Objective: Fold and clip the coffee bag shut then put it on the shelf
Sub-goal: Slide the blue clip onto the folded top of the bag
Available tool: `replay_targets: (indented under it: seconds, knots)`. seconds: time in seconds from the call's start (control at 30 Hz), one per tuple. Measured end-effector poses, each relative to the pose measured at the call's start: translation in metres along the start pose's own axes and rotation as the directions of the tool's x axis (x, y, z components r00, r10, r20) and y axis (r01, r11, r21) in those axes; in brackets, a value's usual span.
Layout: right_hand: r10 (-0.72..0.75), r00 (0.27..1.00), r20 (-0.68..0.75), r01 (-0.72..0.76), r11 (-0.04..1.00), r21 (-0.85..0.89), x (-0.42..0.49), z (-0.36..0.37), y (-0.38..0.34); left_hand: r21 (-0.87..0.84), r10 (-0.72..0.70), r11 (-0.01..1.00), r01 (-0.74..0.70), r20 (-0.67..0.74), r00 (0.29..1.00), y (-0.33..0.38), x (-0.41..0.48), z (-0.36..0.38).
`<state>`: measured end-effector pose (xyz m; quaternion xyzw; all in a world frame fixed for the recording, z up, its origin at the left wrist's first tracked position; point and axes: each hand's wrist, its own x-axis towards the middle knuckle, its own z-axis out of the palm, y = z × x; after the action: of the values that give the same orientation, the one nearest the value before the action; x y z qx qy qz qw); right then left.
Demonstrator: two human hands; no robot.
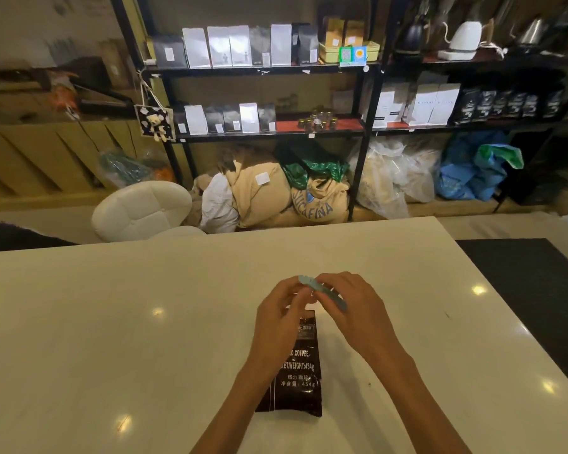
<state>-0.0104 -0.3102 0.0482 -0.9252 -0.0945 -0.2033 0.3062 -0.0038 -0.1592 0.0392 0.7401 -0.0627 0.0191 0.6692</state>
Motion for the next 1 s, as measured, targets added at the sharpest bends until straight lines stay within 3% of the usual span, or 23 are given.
replay_targets:
  seconds: [0.13,0.23,0.37,0.43,0.53,0.7,0.77,0.87,1.0]
  knots:
    - [-0.237,0.971,0.016,0.237,0.963,-0.126,0.003,-0.003,0.005,-0.202,-0.132,0.971,0.127,-0.008,0.991,0.001,0.005,-0.007]
    - [-0.277,0.961,0.016,0.277,0.953,-0.124,0.004,-0.005,0.010,-0.225,-0.199,0.957,0.185,-0.044,0.979,-0.002,0.009,-0.011]
    - [-0.178,0.984,0.005,0.178,0.982,-0.062,-0.005,-0.012,0.022,-0.247,-0.233,0.947,0.205,-0.091,0.968,-0.004,0.015,-0.021]
    - [-0.058,0.997,0.045,0.054,0.995,0.087,-0.009,-0.014,0.026,-0.229,-0.171,0.960,0.163,-0.015,0.985,-0.002,0.015,-0.025]
    - [0.132,0.976,0.174,-0.187,0.917,0.353,-0.008,-0.018,0.029,-0.151,-0.058,0.986,0.066,0.061,0.996,0.003,0.019,-0.026]
    - [0.150,0.935,0.321,-0.272,0.886,0.377,-0.001,-0.019,0.034,-0.080,-0.092,0.992,0.100,0.100,0.991,0.005,0.026,-0.028]
    - [0.152,0.942,0.298,-0.232,0.939,0.253,-0.001,-0.019,0.031,-0.083,-0.112,0.989,0.119,0.079,0.991,0.005,0.027,-0.026]
    - [0.042,0.985,0.166,-0.043,0.999,0.004,-0.004,-0.015,0.026,-0.073,-0.159,0.985,0.157,-0.015,0.987,0.001,0.027,-0.021]
    - [-0.106,0.994,0.026,0.105,0.994,0.036,-0.003,-0.012,0.022,-0.138,-0.230,0.964,0.225,-0.019,0.973,-0.003,0.028,-0.022]
